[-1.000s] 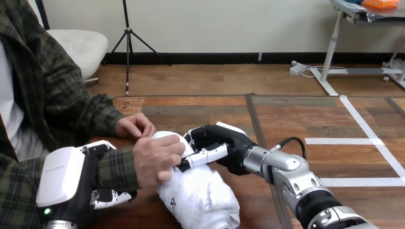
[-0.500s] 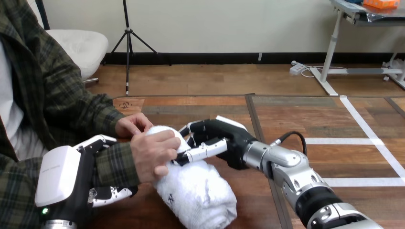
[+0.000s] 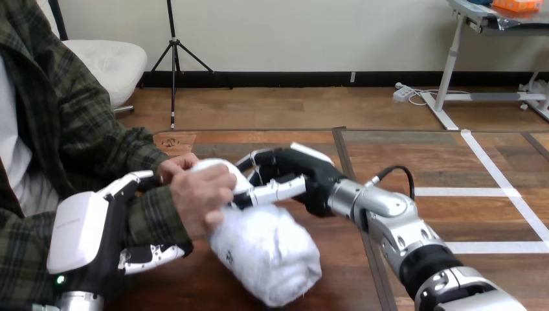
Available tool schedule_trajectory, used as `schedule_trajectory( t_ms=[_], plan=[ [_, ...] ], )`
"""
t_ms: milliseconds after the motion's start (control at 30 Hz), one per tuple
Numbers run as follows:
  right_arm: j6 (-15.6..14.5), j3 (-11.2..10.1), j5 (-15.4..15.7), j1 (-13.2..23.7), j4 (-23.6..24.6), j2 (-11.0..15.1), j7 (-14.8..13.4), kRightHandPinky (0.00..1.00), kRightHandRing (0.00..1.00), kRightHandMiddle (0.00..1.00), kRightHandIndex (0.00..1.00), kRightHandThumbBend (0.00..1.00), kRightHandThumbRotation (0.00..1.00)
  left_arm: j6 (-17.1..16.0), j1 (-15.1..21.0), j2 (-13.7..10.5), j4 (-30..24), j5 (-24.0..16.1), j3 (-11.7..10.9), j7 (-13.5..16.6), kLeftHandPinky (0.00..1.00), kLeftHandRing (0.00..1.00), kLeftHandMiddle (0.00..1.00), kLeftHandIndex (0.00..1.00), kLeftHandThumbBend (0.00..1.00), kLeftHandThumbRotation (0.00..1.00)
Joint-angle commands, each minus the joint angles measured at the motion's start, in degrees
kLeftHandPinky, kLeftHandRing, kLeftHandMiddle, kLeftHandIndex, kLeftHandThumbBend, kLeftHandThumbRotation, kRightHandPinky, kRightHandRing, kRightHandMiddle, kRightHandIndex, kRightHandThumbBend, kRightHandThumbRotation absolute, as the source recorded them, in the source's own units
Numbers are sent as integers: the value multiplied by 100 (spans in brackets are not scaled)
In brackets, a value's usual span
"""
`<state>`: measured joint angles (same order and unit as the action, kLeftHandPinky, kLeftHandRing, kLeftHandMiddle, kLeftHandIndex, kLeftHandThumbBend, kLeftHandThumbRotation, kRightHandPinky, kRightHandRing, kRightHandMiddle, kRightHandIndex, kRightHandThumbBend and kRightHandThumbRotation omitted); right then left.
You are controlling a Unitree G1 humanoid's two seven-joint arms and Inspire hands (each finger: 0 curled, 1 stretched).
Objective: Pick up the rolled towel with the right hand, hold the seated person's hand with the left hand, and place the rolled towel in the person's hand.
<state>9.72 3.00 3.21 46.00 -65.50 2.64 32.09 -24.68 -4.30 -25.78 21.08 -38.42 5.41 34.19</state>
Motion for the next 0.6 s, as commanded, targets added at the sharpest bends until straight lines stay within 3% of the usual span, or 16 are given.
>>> schedule_trajectory(
  t_ms=[0,200,267,567],
  plan=[
    [456,-151,-239,1044,538,-175,8,52,60,64,64,89,18,104,391,2,21,102,29,-264,58,66,74,78,100,31],
    [412,-200,-295,1025,583,-94,-7,53,61,64,65,89,21,244,349,-88,-73,40,1,-426,63,73,80,84,100,37],
    [386,-208,-303,1019,606,-72,-3,53,61,65,65,88,21,302,335,-111,-105,9,-13,-469,68,78,84,88,100,43],
    [318,-263,-353,931,727,75,82,52,58,65,64,84,19,561,245,-207,-265,-31,-79,-749,81,90,93,96,100,51]
  ],
)
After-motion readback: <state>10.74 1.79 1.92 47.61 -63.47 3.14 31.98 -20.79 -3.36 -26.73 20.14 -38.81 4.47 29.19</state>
